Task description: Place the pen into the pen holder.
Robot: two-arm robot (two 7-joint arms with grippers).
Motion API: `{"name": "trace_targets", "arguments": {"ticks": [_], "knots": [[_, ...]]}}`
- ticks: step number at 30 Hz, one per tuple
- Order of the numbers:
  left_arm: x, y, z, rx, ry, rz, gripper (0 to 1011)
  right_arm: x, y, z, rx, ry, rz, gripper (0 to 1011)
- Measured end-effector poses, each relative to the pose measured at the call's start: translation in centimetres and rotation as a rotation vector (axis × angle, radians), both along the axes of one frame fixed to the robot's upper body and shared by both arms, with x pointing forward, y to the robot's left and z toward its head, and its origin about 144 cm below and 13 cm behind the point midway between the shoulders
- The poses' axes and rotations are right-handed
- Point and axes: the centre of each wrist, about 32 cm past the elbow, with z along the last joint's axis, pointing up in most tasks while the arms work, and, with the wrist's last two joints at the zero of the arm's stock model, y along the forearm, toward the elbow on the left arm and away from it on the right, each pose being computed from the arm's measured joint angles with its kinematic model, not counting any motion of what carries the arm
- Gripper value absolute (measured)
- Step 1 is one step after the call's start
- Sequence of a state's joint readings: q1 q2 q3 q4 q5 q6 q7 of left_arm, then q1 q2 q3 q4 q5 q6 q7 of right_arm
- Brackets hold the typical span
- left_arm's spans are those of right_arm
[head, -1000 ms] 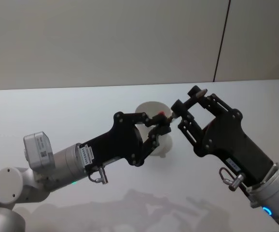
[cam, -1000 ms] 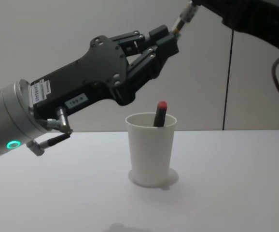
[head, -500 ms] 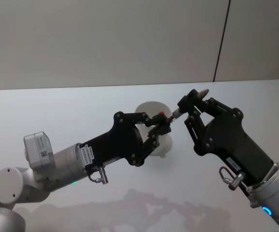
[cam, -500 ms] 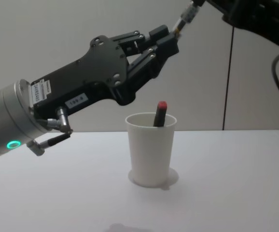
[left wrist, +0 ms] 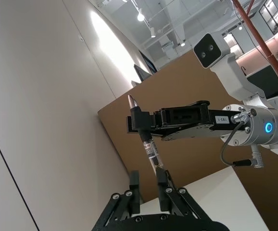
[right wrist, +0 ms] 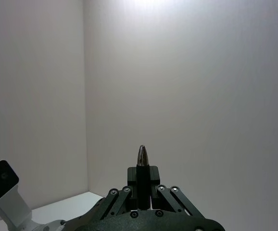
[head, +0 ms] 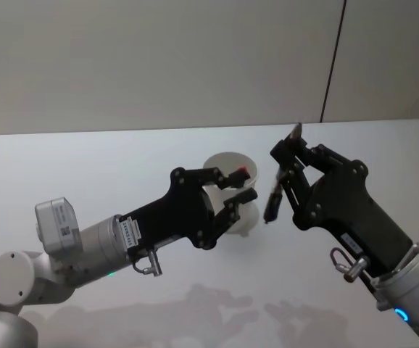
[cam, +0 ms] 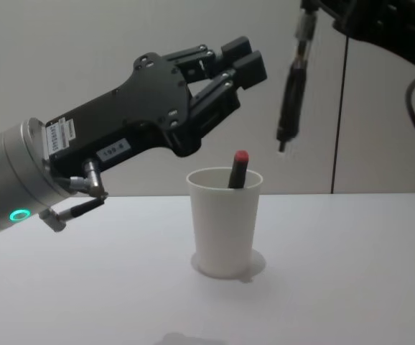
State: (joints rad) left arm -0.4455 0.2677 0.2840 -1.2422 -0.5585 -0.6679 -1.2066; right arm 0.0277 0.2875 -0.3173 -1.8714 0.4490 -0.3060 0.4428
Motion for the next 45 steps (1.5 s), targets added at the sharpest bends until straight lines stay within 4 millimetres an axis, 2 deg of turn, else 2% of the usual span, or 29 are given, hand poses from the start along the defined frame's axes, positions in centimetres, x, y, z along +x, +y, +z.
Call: {"name": "trace_targets", "arguments": {"ticks": [8, 9, 12, 13, 14, 15, 25, 27, 45], "knots": [[0.00, -0.01, 0.00, 0.000, 0.000, 0.000, 421, 0.00, 0.03, 0.05, 0.000, -0.003, -0.001, 143], [0.00, -0.01, 0.00, 0.000, 0.000, 0.000, 482, 0.00, 0.03, 0.06, 0.000, -0.004, -0.001, 143], [0.00, -0.01, 0.00, 0.000, 0.000, 0.000, 562, 0.00, 0.04, 0.09, 0.001, -0.005, 0.000, 143], [0.00, -0.01, 0.00, 0.000, 0.000, 0.000, 622, 0.00, 0.04, 0.10, 0.001, -0.006, 0.000, 143], [0.00, -0.01, 0.00, 0.000, 0.000, 0.000, 622, 0.00, 0.04, 0.10, 0.001, -0.006, 0.000, 143], [0.00, -0.01, 0.00, 0.000, 0.000, 0.000, 703, 0.01, 0.04, 0.13, 0.001, -0.007, 0.001, 143], [0.00, -0.01, 0.00, 0.000, 0.000, 0.000, 968, 0.03, 0.02, 0.18, 0.001, -0.010, 0.002, 143], [0.00, -0.01, 0.00, 0.000, 0.000, 0.000, 1000, 0.04, 0.01, 0.18, 0.001, -0.011, 0.001, 143], [0.00, -0.01, 0.00, 0.000, 0.000, 0.000, 1000, 0.08, -0.18, 0.09, -0.021, -0.022, -0.087, 143]]}}
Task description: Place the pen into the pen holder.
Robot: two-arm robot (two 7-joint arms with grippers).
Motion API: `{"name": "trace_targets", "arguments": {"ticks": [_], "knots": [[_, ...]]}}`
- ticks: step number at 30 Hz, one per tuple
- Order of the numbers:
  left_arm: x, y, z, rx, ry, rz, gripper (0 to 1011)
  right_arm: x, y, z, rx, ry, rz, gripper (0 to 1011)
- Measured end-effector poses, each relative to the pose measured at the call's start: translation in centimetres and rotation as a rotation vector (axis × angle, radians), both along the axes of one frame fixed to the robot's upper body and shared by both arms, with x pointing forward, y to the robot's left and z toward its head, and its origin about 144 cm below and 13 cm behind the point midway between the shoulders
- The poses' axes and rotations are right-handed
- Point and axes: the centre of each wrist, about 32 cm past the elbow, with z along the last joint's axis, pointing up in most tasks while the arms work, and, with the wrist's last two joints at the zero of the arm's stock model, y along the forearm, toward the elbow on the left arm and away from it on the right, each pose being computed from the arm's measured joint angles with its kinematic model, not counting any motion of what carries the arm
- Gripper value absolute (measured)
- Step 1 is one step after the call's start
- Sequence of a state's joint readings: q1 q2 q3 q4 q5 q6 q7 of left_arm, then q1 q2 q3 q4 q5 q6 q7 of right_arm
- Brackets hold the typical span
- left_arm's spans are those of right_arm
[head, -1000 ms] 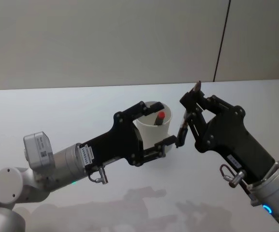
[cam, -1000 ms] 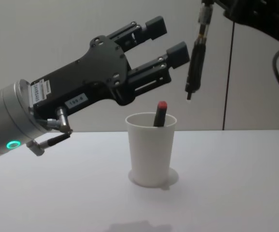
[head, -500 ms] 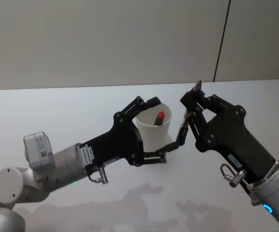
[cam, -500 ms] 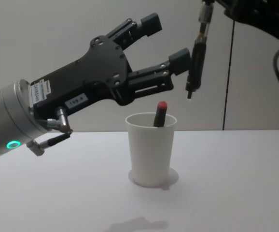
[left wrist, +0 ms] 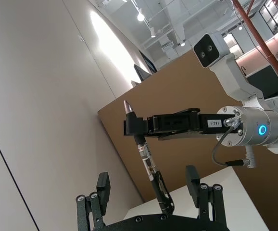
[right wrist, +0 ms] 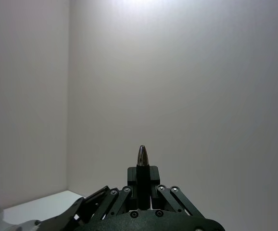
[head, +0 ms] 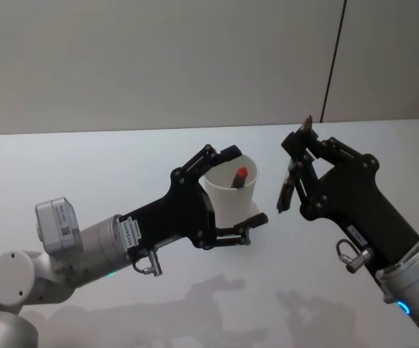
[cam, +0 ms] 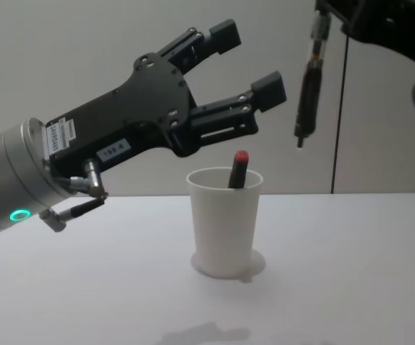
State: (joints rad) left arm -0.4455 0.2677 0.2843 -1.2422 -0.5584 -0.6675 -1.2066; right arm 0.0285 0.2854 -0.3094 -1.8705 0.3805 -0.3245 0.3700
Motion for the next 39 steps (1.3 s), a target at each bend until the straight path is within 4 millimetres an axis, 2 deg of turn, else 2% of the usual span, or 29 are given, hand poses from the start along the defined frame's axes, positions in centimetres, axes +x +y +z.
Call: {"name": "trace_targets", "arguments": {"ticks": [17, 25, 39], "knots": [[0.0, 0.0, 0.0, 0.000, 0.000, 0.000, 1000, 1.2, 0.6, -0.2, -0.040, -0.040, -0.228, 143], [0.0, 0.0, 0.0, 0.000, 0.000, 0.000, 1000, 3.4, 1.5, -0.8, -0.029, -0.053, -0.324, 143], [0.0, 0.0, 0.0, 0.000, 0.000, 0.000, 1000, 6.4, 3.3, -1.7, -0.020, -0.041, -0.332, 143]]}}
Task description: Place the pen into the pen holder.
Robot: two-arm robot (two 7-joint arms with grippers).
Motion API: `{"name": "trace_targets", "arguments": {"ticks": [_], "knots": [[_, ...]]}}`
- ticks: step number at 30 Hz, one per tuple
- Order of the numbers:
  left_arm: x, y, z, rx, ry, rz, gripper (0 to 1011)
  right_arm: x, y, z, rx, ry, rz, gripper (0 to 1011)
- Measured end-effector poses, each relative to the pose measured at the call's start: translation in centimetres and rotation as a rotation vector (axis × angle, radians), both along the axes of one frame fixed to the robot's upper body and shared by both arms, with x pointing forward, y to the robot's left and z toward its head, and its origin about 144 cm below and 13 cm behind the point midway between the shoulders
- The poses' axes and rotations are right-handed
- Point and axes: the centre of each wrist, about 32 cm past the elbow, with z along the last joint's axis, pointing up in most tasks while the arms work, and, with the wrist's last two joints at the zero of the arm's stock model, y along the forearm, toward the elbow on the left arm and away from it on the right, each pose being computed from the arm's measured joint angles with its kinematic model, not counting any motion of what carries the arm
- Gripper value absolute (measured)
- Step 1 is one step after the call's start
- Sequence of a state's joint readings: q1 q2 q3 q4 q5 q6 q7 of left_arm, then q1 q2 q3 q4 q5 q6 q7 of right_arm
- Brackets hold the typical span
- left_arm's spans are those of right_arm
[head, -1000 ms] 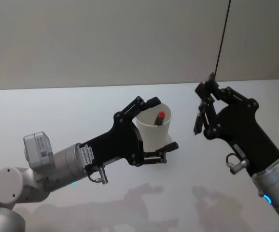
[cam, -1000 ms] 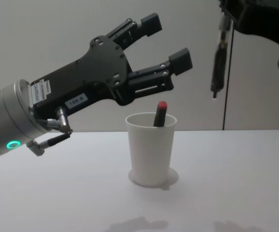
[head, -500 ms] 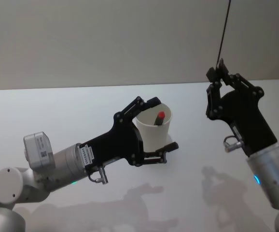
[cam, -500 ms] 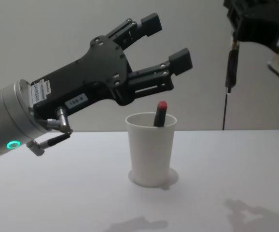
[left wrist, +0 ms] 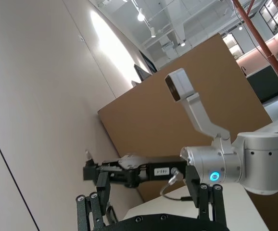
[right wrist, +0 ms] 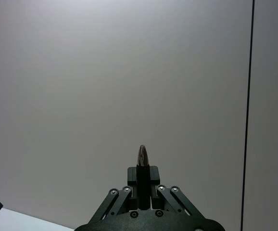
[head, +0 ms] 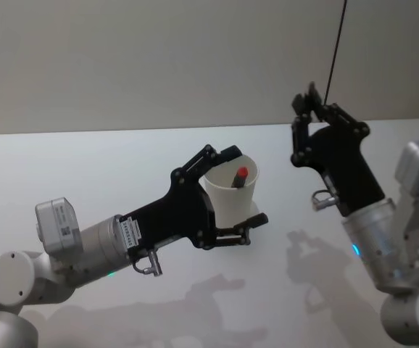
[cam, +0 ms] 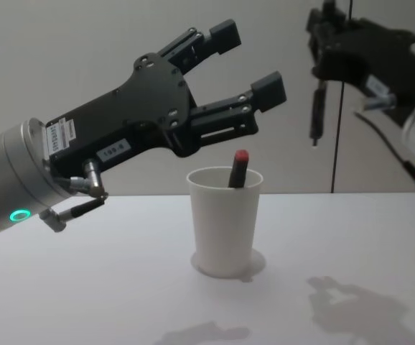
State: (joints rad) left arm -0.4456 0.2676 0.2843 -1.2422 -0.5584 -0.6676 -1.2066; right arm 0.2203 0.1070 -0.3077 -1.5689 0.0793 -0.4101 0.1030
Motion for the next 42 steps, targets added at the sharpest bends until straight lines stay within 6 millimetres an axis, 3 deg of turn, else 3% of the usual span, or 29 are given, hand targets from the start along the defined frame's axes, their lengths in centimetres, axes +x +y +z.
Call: {"name": "trace_targets", "arguments": {"ticks": [37, 42], "knots": [[0.0, 0.0, 0.0, 0.000, 0.000, 0.000, 1000, 5.8, 4.2, -0.8, -0.033, 0.070, 0.093, 144], [0.0, 0.0, 0.0, 0.000, 0.000, 0.000, 1000, 6.2, 4.5, -0.8, -0.039, 0.074, 0.101, 253]]}}
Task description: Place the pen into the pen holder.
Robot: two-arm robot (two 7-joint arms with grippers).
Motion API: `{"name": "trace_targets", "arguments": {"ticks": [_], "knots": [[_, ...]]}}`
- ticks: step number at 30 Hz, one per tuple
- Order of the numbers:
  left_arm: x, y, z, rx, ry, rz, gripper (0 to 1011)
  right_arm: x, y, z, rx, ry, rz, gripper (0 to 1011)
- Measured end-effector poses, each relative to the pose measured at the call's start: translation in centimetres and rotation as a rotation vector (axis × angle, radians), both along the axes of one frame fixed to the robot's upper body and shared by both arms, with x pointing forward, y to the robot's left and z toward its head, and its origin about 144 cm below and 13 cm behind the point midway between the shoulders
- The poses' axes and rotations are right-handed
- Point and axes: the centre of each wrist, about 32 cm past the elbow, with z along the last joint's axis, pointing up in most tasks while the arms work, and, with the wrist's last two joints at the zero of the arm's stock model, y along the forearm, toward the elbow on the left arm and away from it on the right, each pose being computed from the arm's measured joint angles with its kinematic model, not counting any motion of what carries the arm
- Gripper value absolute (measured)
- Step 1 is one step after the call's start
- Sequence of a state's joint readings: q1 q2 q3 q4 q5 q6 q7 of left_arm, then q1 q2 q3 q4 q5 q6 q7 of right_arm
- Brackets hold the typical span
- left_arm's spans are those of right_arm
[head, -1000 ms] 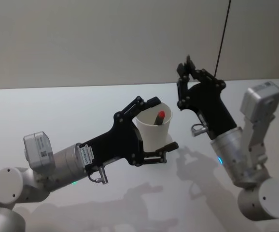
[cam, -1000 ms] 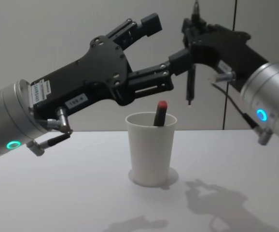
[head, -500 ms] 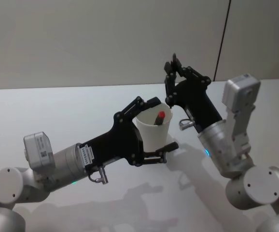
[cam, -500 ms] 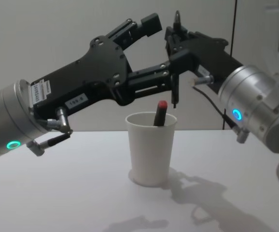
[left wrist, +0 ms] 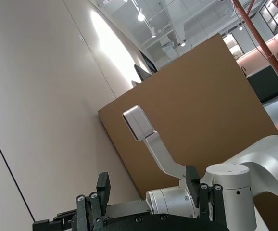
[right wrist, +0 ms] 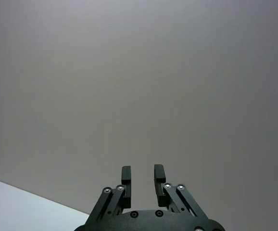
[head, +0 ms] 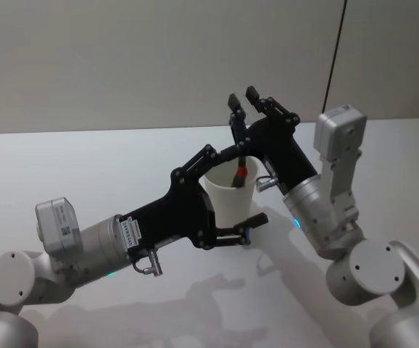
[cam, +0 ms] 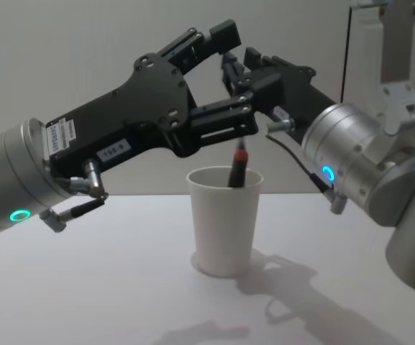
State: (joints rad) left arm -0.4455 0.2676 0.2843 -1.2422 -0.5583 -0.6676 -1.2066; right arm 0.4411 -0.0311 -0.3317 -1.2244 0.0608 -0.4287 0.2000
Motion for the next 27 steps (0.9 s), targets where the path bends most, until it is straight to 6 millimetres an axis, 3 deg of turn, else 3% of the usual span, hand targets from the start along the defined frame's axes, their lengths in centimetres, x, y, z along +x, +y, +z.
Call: {"name": "trace_targets", "arguments": {"ticks": [20, 27], "knots": [[0.00, 0.00, 0.00, 0.000, 0.000, 0.000, 1000, 0.05, 0.61, 0.27, -0.013, -0.016, 0.018, 883], [0.00, 0.00, 0.00, 0.000, 0.000, 0.000, 1000, -0.14, 0.58, 0.36, -0.013, -0.018, 0.016, 1001]]}}
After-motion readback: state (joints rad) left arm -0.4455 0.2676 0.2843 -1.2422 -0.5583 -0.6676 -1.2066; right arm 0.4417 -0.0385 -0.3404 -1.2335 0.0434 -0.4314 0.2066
